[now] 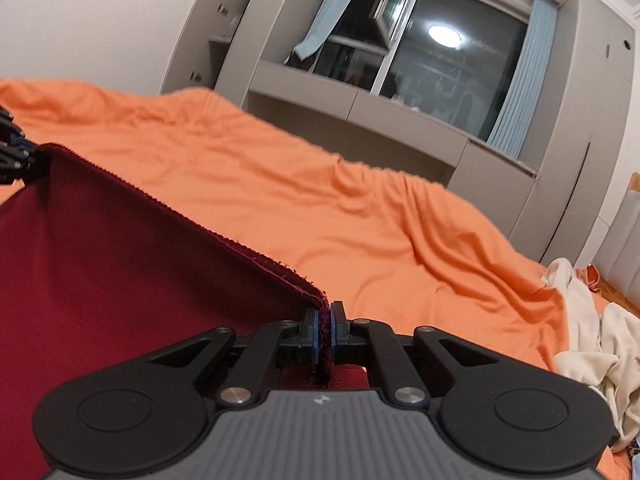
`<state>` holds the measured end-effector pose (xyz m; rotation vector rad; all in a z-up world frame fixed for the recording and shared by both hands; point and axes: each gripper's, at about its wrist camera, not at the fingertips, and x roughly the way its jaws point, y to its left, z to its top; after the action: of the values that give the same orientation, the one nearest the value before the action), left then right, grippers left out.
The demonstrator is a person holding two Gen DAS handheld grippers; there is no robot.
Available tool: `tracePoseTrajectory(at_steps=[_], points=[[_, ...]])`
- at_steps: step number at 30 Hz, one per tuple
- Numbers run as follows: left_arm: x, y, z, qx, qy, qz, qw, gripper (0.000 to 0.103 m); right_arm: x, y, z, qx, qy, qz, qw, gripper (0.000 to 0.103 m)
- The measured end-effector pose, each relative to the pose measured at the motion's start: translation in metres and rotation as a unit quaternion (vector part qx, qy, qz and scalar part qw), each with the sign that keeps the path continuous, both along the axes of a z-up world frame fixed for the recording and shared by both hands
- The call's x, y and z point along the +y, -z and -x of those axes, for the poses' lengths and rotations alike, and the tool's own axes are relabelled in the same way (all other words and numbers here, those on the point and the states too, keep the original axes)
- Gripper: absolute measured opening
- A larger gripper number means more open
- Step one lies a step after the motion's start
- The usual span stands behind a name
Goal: Fold small clothes
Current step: 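Lift the shirt edge with both tools and fold it over the other half, then lower the folded edge and open both tools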
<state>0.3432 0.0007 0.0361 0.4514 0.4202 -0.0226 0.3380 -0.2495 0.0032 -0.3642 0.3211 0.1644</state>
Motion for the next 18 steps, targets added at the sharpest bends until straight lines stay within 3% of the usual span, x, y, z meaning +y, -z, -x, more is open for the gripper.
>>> tracePoseTrajectory(at_steps=[4, 13, 18], points=[[0.003, 0.018, -0.025, 0.033, -0.013, 0.009, 0.9993, 0.006, -0.002, 0.017, -0.014, 0.022, -0.002, 0.014, 1.0, 0.006], [-0.002, 0.044, -0.054, 0.083, -0.023, -0.015, 0.9962, 0.009, -0.007, 0.037, -0.034, 0.063, -0.007, 0.021, 0.998, 0.007], [0.0, 0.057, -0.064, 0.114, -0.032, -0.012, 0.9929, 0.013, -0.007, 0.041, -0.037, 0.071, 0.0, 0.024, 0.997, 0.021]])
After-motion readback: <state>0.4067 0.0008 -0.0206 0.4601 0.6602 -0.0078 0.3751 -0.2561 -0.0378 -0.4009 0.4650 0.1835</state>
